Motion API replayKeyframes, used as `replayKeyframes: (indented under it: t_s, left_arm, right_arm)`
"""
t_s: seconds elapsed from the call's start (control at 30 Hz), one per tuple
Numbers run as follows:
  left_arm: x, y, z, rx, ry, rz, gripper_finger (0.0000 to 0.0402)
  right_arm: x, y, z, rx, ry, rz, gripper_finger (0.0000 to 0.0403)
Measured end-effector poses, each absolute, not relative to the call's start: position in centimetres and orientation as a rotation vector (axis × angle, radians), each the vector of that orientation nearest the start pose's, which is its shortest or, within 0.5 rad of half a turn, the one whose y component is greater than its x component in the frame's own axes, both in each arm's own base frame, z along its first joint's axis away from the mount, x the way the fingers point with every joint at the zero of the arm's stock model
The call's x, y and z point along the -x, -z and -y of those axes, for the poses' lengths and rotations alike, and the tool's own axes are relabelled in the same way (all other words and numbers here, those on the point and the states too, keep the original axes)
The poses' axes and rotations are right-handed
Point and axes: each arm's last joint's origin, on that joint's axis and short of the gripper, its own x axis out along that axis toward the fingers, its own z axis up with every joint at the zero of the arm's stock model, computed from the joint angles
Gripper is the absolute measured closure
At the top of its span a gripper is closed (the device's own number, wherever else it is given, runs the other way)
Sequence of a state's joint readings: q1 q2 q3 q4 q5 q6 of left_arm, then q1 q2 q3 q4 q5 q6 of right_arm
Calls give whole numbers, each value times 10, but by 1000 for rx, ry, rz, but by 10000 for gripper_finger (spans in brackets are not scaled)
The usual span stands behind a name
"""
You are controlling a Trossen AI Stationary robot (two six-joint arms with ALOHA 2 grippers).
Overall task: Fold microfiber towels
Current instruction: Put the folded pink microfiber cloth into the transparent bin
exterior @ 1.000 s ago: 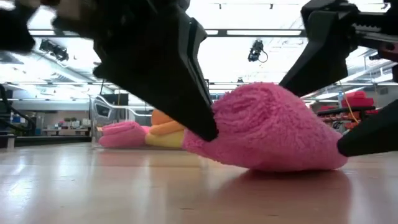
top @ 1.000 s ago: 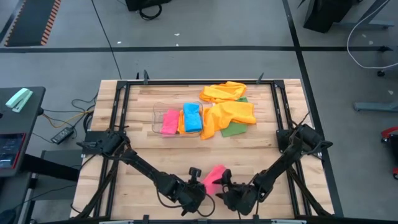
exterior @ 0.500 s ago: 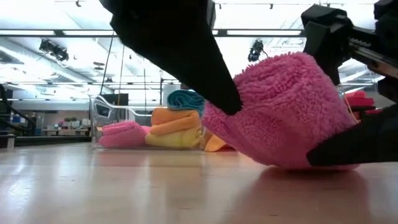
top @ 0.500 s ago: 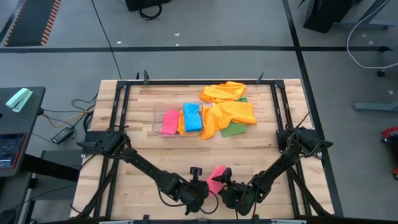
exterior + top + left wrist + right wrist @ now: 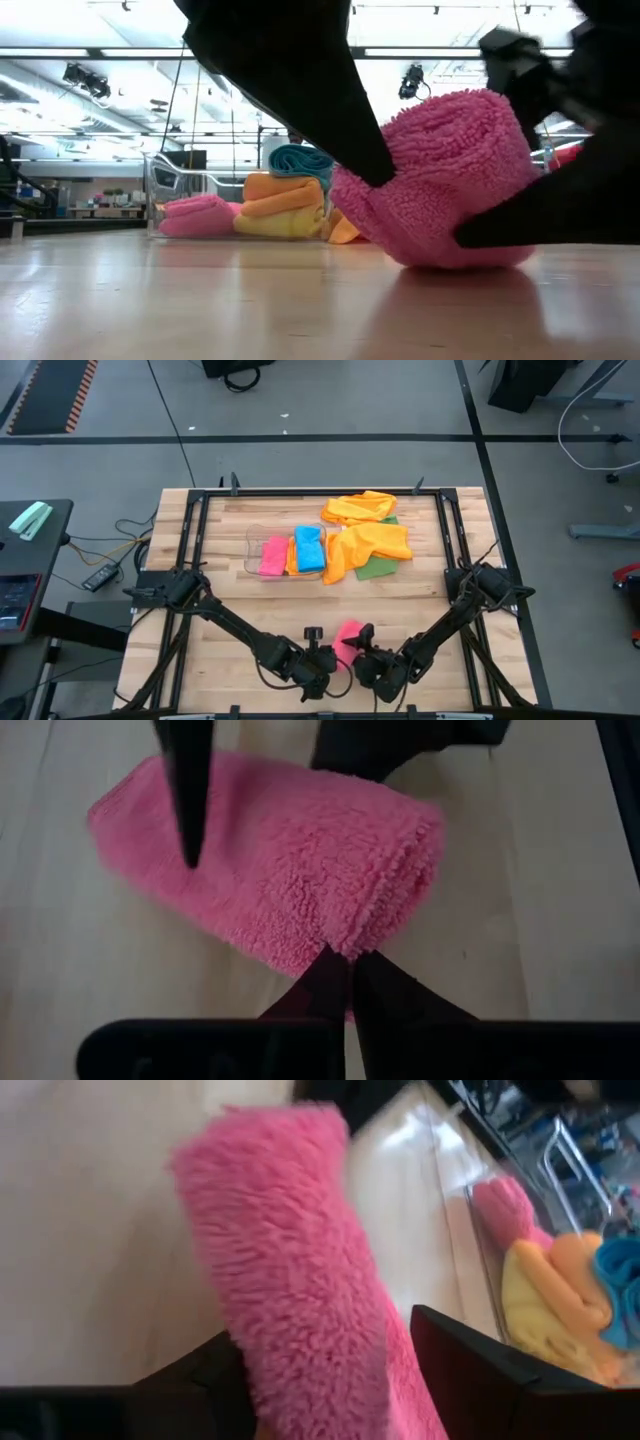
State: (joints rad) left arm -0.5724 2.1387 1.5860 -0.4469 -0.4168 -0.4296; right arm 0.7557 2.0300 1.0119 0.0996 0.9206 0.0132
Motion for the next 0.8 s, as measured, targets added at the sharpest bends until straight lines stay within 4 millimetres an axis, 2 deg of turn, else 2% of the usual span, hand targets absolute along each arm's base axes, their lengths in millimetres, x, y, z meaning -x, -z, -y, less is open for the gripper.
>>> replayKeyframes:
  t_s: [0.27, 0.53, 0.8]
  left_arm:
    - [-385, -169, 239, -112, -23, -884, 333]
    - [-374, -172, 257, -193, -86, -796, 231]
    - [-369, -178, 269, -263, -157, -677, 125]
  right_arm:
    - [-292, -94, -228, 588, 124, -649, 246]
    - [-292, -100, -228, 548, 128, -637, 350]
    - [-288, -122, -223, 445, 164, -630, 361]
